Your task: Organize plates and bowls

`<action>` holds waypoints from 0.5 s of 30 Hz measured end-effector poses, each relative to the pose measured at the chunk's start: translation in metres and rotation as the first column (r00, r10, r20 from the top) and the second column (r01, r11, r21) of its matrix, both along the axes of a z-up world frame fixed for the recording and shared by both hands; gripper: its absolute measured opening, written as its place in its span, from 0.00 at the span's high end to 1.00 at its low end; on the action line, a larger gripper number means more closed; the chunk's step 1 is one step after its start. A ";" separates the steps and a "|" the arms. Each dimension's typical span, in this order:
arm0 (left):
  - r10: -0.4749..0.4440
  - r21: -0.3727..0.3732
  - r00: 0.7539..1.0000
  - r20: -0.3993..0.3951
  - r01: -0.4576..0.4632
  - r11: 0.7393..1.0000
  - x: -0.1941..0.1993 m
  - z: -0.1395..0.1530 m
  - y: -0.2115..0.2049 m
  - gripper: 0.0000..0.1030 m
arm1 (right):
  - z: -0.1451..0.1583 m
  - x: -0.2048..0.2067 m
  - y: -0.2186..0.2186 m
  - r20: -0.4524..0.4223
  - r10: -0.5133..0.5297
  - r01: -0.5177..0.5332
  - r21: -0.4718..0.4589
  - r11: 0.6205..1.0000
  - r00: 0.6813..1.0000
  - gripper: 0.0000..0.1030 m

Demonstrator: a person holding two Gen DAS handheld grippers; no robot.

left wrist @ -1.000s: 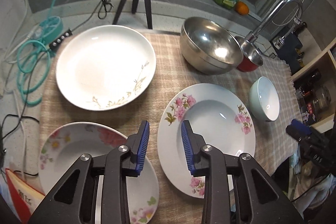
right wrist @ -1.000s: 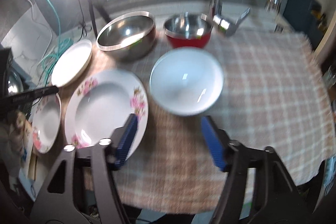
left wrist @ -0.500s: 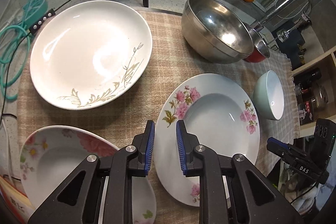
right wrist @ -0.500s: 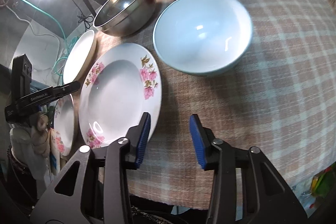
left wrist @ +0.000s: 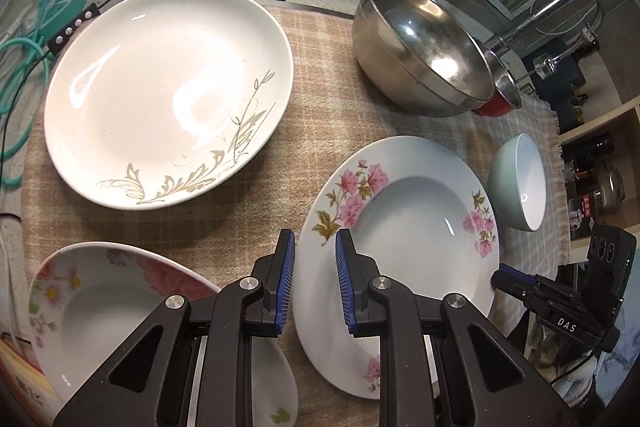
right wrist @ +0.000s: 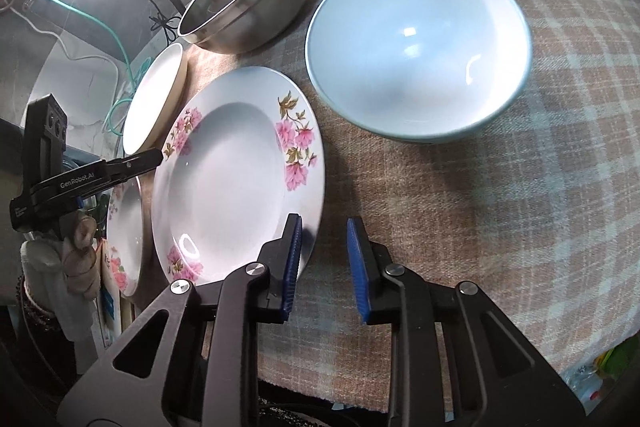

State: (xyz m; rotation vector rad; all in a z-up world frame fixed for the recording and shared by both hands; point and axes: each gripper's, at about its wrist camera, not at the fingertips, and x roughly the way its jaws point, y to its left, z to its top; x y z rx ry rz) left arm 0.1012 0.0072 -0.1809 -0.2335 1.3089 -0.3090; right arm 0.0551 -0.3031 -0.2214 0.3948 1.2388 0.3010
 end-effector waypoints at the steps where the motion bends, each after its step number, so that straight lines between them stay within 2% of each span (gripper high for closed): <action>1: -0.002 0.002 1.000 -0.008 0.002 1.000 0.001 -0.002 -0.001 0.84 | -0.001 0.001 0.000 -0.002 0.002 -0.002 0.007 1.000 1.000 0.77; 5: -0.020 0.012 1.000 -0.014 0.020 1.000 0.001 -0.005 -0.003 0.85 | -0.001 0.003 0.002 0.003 0.021 -0.021 0.017 1.000 1.000 0.84; 15: -0.037 0.063 0.999 0.003 0.036 0.997 -0.005 -0.001 -0.010 0.84 | -0.001 0.007 0.012 0.009 0.069 -0.069 -0.012 0.998 0.998 0.84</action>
